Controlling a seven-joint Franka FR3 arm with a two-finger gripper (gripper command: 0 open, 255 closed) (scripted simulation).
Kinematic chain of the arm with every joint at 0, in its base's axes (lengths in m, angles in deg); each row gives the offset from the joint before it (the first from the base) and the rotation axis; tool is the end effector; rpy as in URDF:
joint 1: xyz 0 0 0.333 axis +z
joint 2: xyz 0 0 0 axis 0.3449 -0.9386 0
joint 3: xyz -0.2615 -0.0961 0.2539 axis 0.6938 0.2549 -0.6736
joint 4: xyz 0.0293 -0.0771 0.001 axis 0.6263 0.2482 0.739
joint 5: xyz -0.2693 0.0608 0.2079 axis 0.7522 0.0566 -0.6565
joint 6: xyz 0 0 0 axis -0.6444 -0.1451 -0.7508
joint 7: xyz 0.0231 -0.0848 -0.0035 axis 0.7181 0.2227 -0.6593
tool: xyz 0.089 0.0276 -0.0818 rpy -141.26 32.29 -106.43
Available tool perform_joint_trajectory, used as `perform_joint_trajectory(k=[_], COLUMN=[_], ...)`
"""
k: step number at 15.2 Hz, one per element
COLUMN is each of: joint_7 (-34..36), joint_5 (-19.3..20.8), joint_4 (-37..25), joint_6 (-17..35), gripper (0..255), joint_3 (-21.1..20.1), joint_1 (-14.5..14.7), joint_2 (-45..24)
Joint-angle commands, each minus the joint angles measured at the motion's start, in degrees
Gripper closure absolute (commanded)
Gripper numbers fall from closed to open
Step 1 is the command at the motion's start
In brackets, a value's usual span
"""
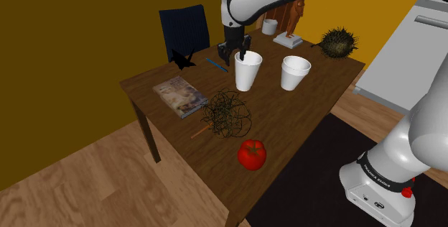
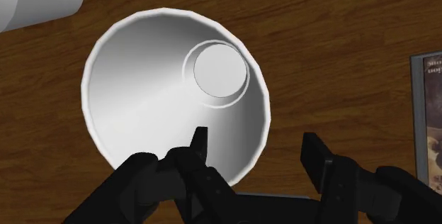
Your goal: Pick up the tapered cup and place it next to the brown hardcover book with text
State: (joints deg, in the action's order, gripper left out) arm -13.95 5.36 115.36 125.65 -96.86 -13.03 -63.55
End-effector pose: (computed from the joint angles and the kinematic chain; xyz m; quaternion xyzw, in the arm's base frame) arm 0.5817 0.1327 0.4534 0.9946 -0.0722 -0.0002 0.0748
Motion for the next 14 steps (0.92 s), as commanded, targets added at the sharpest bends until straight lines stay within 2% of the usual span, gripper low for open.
perform_joint_trajectory(k=[1,4,8,14], joint_7=[0.00,0.00,-0.50,-0.50], joint_5=[0.00,0.00,-0.72,-0.72], joint_4=[0.00,0.00,-4.96,-4.96], joint_6=[0.00,0.00,-6.68,-6.68], gripper=[0,0,0,0], joint_3=[0.00,0.00,-0.45,-0.45], joint_1=[0.00,0.00,0.47,0.47], joint_2=[0.00,0.00,1.73,1.73])
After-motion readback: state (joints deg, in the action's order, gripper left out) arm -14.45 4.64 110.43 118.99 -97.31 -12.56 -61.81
